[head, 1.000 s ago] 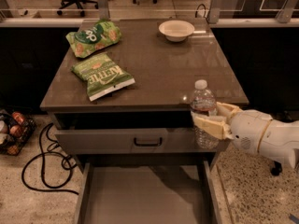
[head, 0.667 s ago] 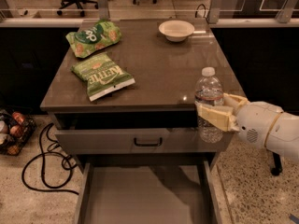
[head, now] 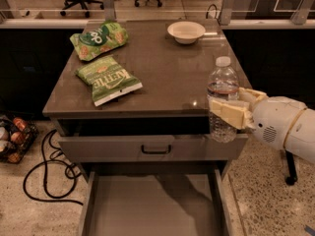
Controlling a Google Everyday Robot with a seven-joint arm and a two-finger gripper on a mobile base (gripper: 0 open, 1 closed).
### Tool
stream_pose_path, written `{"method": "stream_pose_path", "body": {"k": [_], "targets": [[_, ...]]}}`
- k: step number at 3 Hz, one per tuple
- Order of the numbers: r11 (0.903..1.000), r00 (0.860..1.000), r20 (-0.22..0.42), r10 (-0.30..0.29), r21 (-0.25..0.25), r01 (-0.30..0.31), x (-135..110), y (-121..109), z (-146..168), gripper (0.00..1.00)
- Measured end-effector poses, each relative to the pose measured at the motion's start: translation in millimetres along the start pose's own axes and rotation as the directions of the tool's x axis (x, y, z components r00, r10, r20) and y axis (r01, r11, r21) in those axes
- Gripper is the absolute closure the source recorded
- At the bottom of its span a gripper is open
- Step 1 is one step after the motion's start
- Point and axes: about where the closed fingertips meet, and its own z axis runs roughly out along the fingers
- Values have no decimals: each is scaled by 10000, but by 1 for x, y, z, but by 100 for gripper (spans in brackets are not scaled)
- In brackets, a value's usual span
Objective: Pick water bottle from middle drawer and place on counter
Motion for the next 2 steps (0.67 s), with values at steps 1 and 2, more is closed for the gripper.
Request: {"method": "stream_pose_path", "body": {"k": [1,2], "targets": [[9996,9995,151,-271,-109,272,-4,-3,11,100],[9978,9949,914,-430,-466,474,-22,-17,46,100]]}}
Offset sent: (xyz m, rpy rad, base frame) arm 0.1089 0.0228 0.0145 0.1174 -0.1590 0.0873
